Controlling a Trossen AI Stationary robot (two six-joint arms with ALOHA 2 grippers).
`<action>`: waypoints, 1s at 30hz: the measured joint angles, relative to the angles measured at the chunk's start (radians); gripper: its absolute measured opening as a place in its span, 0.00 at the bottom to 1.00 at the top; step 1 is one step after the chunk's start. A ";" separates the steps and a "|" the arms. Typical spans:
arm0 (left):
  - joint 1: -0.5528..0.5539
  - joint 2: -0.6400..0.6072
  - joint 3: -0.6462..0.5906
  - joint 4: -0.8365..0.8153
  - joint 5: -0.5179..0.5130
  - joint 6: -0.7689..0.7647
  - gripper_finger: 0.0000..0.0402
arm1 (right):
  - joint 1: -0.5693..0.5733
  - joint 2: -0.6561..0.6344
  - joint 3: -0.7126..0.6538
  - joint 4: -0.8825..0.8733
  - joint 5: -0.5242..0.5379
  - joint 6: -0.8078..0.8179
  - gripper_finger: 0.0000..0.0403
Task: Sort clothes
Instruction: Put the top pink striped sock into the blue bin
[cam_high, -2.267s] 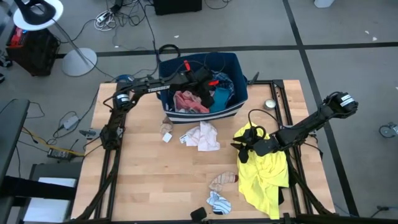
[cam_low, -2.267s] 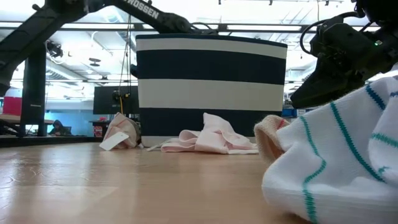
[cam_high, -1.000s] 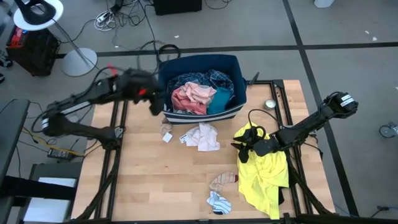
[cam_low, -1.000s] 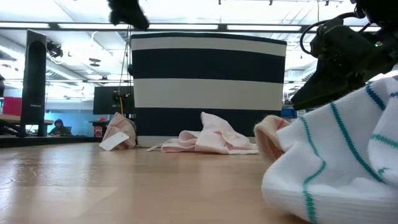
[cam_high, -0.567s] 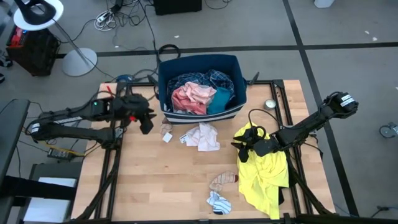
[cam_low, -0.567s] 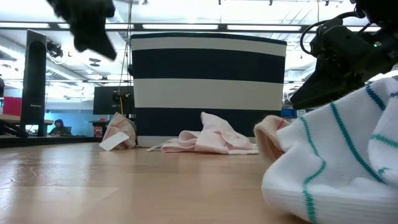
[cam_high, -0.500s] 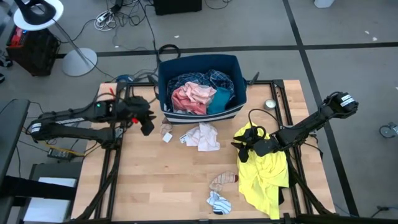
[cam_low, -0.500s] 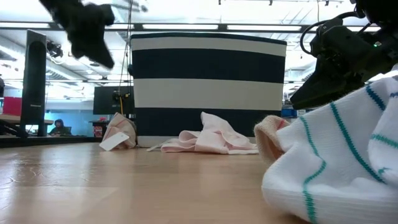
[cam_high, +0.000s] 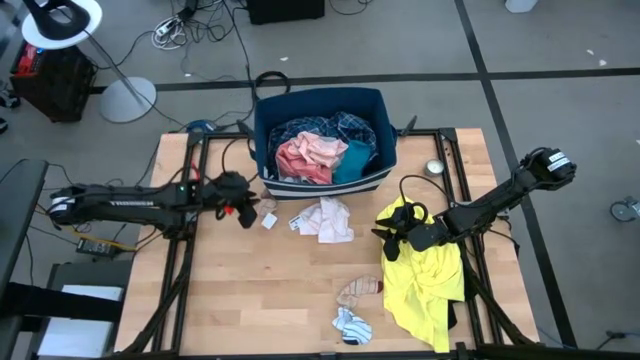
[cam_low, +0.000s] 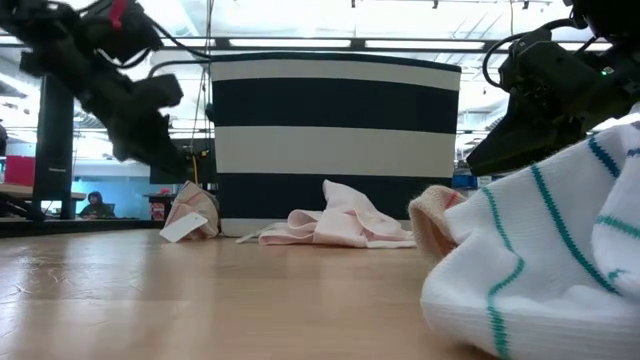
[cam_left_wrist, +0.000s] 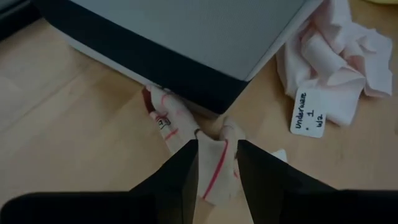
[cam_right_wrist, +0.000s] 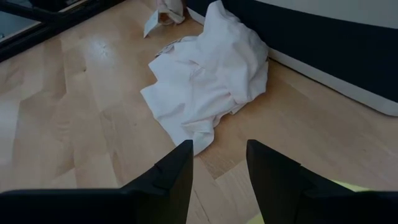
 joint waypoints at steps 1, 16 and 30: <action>0.000 0.000 -0.023 0.033 0.000 0.000 0.29 | 0.000 0.000 0.000 0.000 0.000 0.000 0.37; 0.001 0.069 -0.313 0.535 -0.012 -0.025 0.29 | 0.000 0.000 0.000 0.000 0.000 0.000 0.37; -0.001 0.137 -0.229 0.590 0.139 -0.044 0.01 | 0.000 0.000 0.000 0.001 0.000 0.004 0.37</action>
